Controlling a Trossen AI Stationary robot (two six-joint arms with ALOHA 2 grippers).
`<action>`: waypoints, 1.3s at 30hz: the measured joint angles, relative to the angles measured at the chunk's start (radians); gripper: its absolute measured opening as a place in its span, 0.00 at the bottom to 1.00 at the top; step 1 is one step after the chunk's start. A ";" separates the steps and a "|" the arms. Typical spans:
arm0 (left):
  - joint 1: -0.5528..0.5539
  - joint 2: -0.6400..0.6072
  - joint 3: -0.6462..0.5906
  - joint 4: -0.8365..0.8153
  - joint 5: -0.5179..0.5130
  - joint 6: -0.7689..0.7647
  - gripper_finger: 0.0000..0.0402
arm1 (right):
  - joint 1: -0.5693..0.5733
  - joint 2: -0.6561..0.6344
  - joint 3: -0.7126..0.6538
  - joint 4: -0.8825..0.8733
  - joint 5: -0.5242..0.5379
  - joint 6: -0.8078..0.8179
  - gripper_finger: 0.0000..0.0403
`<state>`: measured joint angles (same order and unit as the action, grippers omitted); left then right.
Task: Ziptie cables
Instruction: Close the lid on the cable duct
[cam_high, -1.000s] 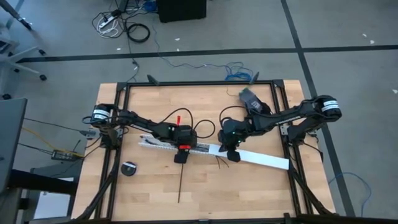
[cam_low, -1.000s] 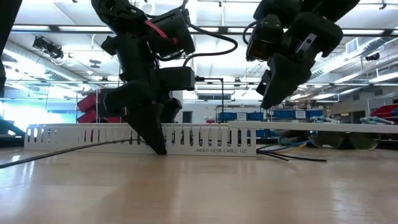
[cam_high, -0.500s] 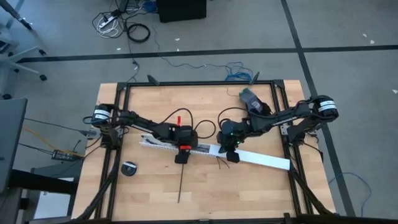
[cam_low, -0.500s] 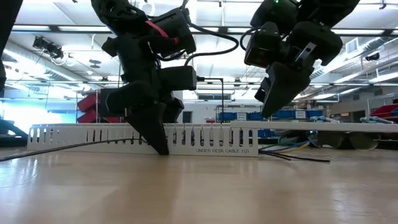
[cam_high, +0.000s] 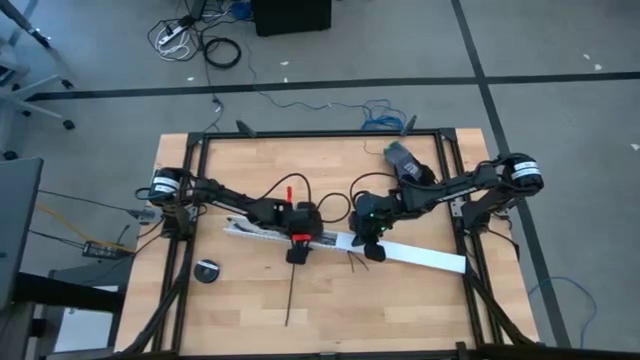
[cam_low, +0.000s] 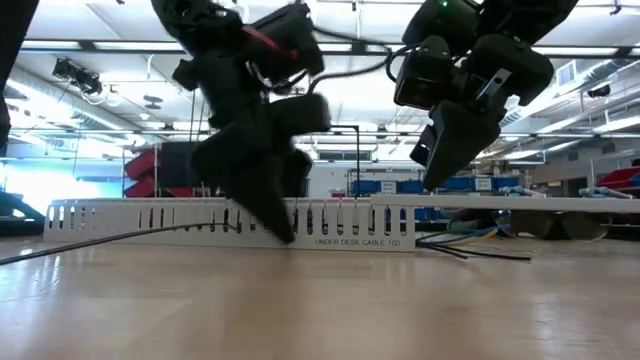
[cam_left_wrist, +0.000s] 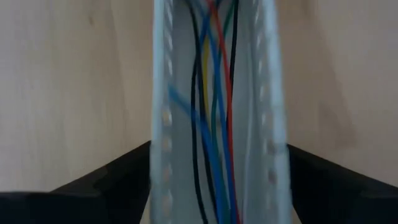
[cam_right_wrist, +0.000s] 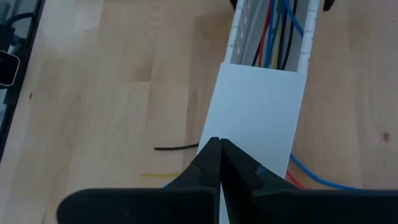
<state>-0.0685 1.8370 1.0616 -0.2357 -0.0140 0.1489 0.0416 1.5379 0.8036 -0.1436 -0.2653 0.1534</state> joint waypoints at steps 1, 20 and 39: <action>0.000 0.000 0.013 -0.002 0.000 0.002 0.79 | -0.002 0.000 0.000 0.000 0.000 0.000 0.00; -0.006 0.040 0.043 0.087 0.050 -0.002 0.79 | -0.005 0.000 0.000 0.039 0.000 -0.005 0.00; -0.007 0.054 0.043 0.126 0.048 -0.005 0.70 | -0.004 0.047 0.000 0.081 0.000 0.001 0.00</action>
<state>-0.0753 1.8908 1.1049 -0.1097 0.0338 0.1441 0.0372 1.5852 0.8040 -0.0624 -0.2649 0.1539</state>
